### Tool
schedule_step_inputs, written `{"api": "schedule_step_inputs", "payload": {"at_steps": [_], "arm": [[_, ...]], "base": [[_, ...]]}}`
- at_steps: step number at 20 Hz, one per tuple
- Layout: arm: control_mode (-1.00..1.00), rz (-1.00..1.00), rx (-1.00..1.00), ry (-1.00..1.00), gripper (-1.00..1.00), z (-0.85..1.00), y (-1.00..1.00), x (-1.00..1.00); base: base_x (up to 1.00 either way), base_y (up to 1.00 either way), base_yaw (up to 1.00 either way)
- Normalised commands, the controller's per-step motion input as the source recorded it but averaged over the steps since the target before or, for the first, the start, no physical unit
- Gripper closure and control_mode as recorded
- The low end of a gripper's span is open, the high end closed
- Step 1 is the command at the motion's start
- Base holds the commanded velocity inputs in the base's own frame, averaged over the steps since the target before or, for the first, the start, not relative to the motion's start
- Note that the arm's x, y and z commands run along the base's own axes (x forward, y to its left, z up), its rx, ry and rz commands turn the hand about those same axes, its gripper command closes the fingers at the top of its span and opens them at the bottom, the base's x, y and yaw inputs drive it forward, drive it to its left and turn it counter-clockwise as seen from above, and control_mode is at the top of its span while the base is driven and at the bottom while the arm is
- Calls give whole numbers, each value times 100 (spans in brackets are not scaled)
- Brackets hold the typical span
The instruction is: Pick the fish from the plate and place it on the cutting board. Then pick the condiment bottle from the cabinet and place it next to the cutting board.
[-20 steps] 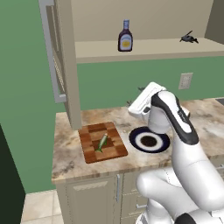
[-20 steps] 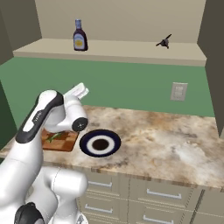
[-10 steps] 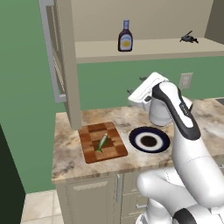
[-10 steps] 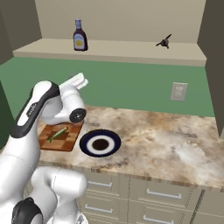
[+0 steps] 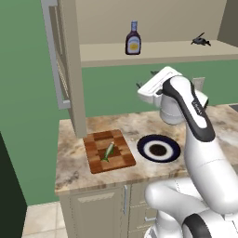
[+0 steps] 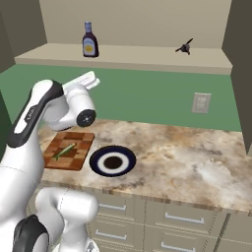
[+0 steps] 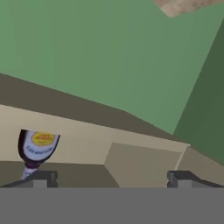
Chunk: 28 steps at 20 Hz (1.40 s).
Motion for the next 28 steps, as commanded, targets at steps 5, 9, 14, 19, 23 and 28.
{"api": "schedule_step_inputs", "payload": {"at_steps": [5,9,14,19,23,28], "arm": [[-100,0,7,4,-100,44,-8,-6],[-100,0,7,3,-100,42,-10,-5],[-100,0,8,6,-100,44,-12,0],[-100,-1,10,9,-100,43,-8,0],[-100,0,11,8,-100,39,-3,0],[-100,0,9,6,-100,23,0,8]], "base": [[0,0,0],[0,0,0],[0,0,0],[0,0,0],[0,0,0],[0,0,0]]}}
